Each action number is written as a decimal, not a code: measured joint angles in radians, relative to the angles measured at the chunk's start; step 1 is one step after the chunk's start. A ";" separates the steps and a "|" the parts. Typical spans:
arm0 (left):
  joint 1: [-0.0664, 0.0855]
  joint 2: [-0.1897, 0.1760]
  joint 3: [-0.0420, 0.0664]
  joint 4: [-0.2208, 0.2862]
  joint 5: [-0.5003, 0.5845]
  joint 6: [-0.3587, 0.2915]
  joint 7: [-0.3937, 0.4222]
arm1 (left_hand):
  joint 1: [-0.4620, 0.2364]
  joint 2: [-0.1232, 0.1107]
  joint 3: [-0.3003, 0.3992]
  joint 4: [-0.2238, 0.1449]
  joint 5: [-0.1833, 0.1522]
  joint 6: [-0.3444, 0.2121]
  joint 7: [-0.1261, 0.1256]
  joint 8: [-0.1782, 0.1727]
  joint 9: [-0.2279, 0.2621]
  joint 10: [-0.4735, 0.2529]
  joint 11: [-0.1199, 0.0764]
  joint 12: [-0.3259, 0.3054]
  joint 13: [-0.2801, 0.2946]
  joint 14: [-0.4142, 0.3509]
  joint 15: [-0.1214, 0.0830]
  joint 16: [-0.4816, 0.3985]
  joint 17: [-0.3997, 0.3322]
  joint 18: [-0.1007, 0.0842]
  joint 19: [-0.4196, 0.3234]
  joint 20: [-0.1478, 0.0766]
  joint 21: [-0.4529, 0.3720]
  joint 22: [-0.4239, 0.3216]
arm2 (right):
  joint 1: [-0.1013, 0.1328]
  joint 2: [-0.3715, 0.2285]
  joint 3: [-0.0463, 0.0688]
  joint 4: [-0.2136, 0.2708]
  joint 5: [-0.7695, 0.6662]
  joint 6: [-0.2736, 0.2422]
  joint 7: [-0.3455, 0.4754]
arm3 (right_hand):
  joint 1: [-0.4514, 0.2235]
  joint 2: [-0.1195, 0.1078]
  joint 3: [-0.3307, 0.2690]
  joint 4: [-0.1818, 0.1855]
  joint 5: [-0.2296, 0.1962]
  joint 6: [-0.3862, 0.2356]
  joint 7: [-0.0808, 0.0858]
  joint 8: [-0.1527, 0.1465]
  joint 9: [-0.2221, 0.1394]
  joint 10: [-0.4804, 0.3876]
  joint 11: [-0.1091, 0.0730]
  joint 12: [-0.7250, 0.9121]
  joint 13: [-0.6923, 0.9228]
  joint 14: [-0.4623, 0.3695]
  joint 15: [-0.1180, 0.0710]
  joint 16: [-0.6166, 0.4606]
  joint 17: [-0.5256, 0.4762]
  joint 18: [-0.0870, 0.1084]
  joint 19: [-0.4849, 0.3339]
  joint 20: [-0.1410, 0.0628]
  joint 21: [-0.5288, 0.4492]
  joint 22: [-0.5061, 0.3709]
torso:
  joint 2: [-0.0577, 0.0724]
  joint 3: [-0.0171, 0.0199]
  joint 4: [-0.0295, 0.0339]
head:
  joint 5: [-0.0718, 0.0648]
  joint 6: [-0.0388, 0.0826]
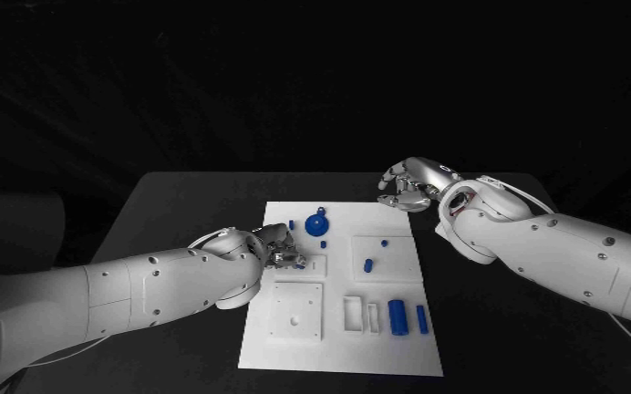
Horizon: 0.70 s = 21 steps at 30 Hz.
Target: Assemble the parts on the task board
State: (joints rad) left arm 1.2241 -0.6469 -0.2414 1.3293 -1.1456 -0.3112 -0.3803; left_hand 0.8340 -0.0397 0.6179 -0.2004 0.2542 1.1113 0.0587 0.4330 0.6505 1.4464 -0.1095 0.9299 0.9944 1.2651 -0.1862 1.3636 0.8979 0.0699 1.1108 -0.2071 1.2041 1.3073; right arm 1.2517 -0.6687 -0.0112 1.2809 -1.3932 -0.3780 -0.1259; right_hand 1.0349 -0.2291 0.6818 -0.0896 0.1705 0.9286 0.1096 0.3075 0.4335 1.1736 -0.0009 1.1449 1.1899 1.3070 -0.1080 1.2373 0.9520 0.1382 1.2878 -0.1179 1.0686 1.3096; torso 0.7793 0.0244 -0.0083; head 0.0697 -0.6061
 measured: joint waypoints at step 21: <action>0.000 0.000 0.000 0.004 -0.001 0.015 0.001 | 0.007 -0.067 0.001 0.032 -0.039 0.045 -0.045 0.006 -0.006 -0.009 -0.006 0.006 -0.015 0.017 -0.021 0.000 -0.006 0.031 -0.001 0.002 0.004 0.001 | 0.000 -0.001 0.000 0.000 0.001 0.000 0.000 | -0.004 -0.004 -0.003 0.003 0.004 0.000 0.000 0.000 0.000 -0.002 -0.002 0.000 -0.001 0.000 0.000 0.000 0.000 0.000 -0.001 0.001 0.000 0.000 | 0.000 0.0001 -0.0004 | 0.000 0.002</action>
State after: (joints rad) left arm 1.2242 -0.6470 -0.2410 1.3338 -1.1462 -0.2966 -0.3793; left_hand 0.8406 -0.1069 0.6193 -0.1686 0.2156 1.1560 0.0140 0.4388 0.6447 1.4374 -0.1151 0.9362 0.9795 1.2823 -0.2072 1.3636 0.8921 0.1008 1.1094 -0.2055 1.2080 1.3079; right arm 1.2517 -0.6702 -0.0111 1.2806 -1.3918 -0.3779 -0.1259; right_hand 1.0308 -0.2331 0.6790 -0.0868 0.1743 0.9287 0.1095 0.3075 0.4335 1.1715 -0.0030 1.1449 1.1892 1.3070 -0.1080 1.2373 0.9518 0.1382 1.2873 -0.1172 1.0686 1.3096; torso 0.7792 0.0244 -0.0087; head 0.0696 -0.6038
